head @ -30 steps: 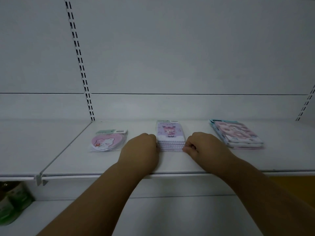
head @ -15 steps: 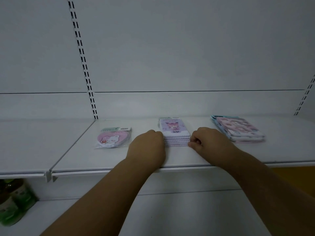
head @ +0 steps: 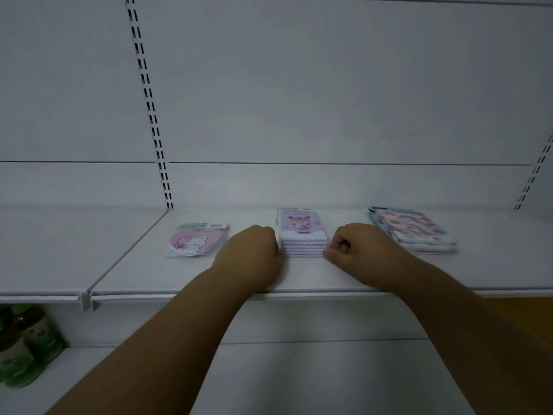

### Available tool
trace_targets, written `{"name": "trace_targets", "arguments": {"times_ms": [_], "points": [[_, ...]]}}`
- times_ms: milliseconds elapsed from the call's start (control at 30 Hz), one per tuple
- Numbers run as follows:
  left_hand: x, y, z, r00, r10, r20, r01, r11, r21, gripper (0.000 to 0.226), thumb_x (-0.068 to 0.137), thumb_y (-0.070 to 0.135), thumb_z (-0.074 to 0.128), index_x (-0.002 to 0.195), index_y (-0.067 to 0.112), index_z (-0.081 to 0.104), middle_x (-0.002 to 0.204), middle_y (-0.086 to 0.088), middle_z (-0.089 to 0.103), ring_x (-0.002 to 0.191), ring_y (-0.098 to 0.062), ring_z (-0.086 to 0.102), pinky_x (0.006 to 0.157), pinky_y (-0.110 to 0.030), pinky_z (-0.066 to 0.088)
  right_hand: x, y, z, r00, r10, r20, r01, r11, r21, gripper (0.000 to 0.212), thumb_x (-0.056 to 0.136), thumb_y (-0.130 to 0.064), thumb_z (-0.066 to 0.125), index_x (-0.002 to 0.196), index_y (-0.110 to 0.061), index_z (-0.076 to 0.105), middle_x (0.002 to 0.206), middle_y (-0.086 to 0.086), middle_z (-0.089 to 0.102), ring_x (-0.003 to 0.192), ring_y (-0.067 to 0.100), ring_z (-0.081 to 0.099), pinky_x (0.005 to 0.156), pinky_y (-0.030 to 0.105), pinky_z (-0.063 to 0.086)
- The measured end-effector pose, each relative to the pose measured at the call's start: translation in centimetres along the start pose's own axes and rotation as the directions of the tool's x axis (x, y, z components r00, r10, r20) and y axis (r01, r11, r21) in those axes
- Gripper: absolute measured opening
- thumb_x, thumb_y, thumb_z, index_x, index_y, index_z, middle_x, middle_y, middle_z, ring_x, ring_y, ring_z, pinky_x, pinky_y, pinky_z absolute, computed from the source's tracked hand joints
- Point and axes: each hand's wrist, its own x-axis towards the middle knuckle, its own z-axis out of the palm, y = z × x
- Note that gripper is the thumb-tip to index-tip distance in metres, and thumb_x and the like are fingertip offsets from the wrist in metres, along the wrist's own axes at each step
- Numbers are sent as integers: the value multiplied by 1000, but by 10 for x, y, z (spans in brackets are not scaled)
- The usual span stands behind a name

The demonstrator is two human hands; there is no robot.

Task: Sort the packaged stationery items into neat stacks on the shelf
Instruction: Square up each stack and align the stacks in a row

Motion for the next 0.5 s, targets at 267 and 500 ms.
{"name": "trace_targets", "arguments": {"times_ms": [267,500], "points": [[4,2,-8,999,2,-52,-4,999,-38,31,97,35,47,68,29,38,69,8,49,62,-8,46,53,-25,32,4,6,-2,996,-92,9,91,993,73,21,96,-31,49,81,-18,56,70,-10,50,64,2,44,57,17,32],[2,-1,-18,998,2,-68,-7,998,-69,29,95,36,50,68,29,40,70,9,51,62,-8,47,52,-22,30,18,3,-11,989,-120,-83,121,993,3,27,94,-33,48,73,-17,53,66,-7,49,61,8,44,56,21,34]]}}
